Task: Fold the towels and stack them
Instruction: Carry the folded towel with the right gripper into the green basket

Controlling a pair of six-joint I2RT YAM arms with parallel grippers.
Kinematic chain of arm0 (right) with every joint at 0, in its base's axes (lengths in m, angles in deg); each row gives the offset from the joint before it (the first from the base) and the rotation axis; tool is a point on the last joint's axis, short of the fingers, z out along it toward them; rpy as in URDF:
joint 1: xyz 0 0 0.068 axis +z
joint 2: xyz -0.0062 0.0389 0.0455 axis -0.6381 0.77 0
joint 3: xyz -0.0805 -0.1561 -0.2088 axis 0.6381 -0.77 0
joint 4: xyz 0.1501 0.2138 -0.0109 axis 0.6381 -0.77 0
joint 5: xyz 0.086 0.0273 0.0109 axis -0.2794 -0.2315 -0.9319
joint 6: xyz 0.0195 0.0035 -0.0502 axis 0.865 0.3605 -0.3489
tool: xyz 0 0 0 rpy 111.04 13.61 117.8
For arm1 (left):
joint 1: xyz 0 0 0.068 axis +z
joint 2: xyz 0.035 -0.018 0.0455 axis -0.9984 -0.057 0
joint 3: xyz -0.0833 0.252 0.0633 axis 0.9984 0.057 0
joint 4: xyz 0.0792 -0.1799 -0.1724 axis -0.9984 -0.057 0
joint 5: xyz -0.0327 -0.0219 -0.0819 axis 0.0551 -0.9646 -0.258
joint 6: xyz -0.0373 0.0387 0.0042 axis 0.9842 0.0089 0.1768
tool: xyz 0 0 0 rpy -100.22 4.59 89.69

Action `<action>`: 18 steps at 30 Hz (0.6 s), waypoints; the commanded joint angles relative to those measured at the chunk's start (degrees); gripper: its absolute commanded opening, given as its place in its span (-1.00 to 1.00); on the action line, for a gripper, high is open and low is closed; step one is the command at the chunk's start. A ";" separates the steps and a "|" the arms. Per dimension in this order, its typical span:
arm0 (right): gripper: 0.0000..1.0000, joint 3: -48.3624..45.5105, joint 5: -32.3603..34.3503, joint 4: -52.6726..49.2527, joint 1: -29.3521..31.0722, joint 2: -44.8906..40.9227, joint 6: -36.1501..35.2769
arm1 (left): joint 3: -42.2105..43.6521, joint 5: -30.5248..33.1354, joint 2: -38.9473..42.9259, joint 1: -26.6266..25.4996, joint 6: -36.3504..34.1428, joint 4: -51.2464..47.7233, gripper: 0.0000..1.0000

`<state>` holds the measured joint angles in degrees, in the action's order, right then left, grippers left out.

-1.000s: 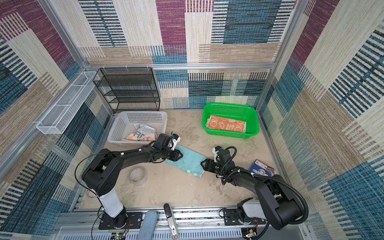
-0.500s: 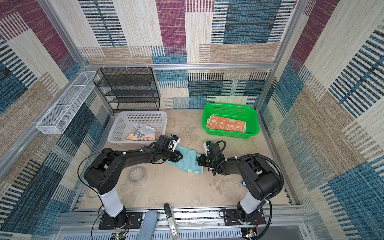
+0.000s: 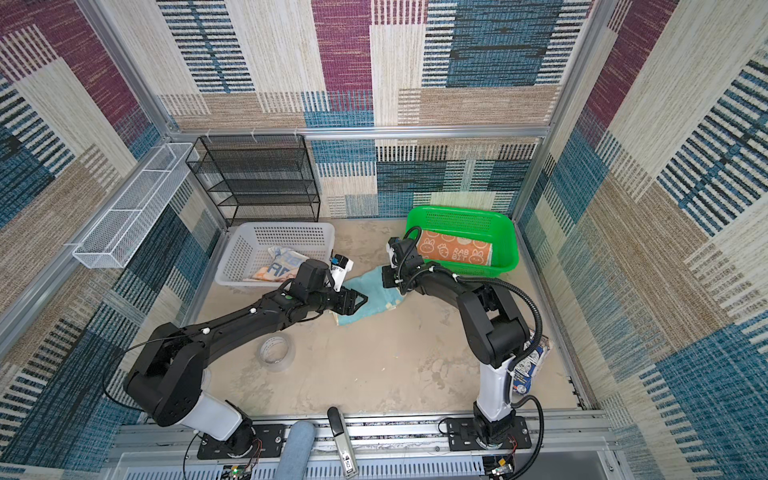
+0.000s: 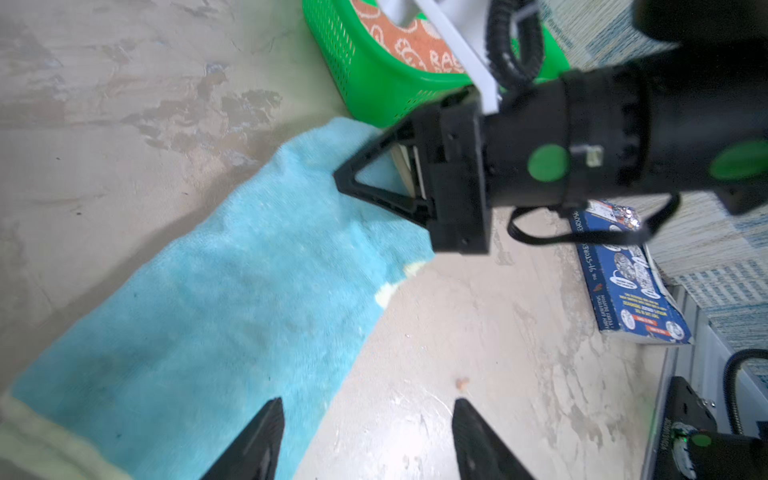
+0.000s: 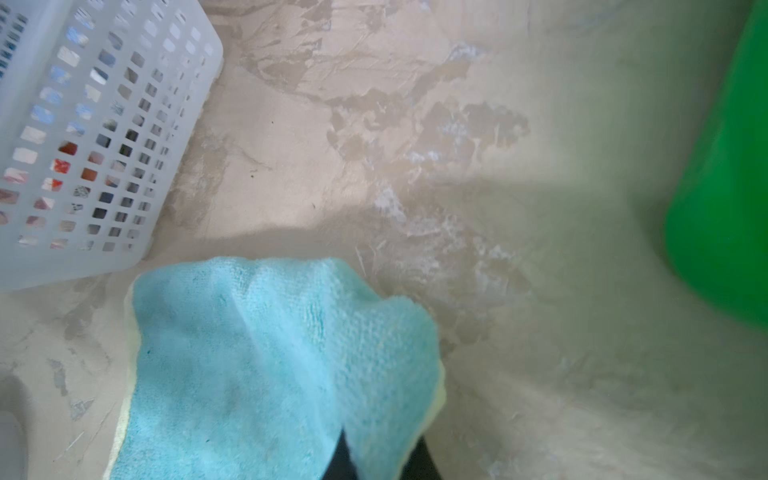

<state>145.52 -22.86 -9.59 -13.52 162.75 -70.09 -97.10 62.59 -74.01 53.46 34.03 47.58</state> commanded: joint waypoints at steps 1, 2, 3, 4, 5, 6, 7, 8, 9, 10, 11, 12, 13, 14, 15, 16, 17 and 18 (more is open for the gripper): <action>-1.00 8.59 1.93 -8.82 -0.63 3.22 -7.28 | 1.14 2.63 2.04 0.05 -1.64 -0.13 0.35; -1.00 11.10 1.82 -9.87 -1.01 4.22 -7.95 | 1.39 2.91 2.47 0.05 -1.74 -0.12 0.34; -1.00 13.69 1.63 -11.53 -1.48 5.37 -8.62 | 1.59 3.21 2.78 0.14 -1.86 -0.39 0.33; -1.00 16.69 1.65 -12.67 -1.96 6.51 -9.13 | 1.66 3.53 3.02 0.14 -2.03 -0.83 0.33; -1.00 18.75 1.46 -13.55 -2.43 7.18 -9.53 | 1.70 3.67 3.14 0.15 -2.21 -1.19 0.32; -1.00 20.87 1.22 -14.32 -3.18 7.97 -9.78 | 1.70 3.84 3.23 0.16 -2.46 -1.56 0.31; -1.00 22.70 0.77 -14.97 -3.96 8.63 -9.75 | 1.87 4.15 3.30 0.14 -2.53 -1.85 0.30; -1.00 24.09 0.24 -15.46 -4.80 9.11 -9.87 | 1.96 4.37 3.30 0.14 -2.62 -1.96 0.30; -1.00 25.63 -0.36 -16.15 -5.71 9.57 -9.97 | 2.01 4.66 3.30 0.15 -2.66 -2.07 0.30; -1.00 26.97 -0.62 -16.74 -6.67 9.87 -9.99 | 2.00 4.78 3.25 0.14 -2.75 -2.23 0.29; -1.00 28.11 -1.24 -17.28 -7.46 10.10 -10.33 | 2.05 4.82 3.16 0.14 -2.75 -2.49 0.29; -1.00 28.96 -1.83 -17.73 -8.39 10.24 -10.42 | 2.04 4.82 3.07 0.15 -2.75 -2.58 0.28; -1.00 29.77 -2.45 -17.96 -9.54 10.24 -10.55 | 1.98 4.82 3.03 0.15 -2.75 -2.63 0.28; -1.00 30.47 -3.17 -18.21 -10.74 10.10 -10.56 | 1.97 4.88 2.90 0.20 -2.75 -2.66 0.27; -1.00 31.09 -3.68 -18.47 -11.74 9.96 -10.65 | 1.84 4.91 2.78 0.19 -2.75 -2.79 0.27; -1.00 31.85 -4.12 -18.71 -12.83 9.78 -10.88 | 1.64 4.95 2.59 0.19 -2.67 -2.97 0.26; -1.00 32.32 -4.31 -18.97 -13.91 9.63 -11.06 | 1.53 4.91 2.47 0.21 -2.59 -3.18 0.25; -1.00 32.72 -4.54 -19.18 -15.02 9.36 -11.19 | 1.44 4.93 2.45 0.21 -2.51 -3.24 0.26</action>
<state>177.12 -25.59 -27.65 -26.92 172.76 -80.17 -95.29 67.18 -71.37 53.61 32.72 45.20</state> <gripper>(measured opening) 0.080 0.628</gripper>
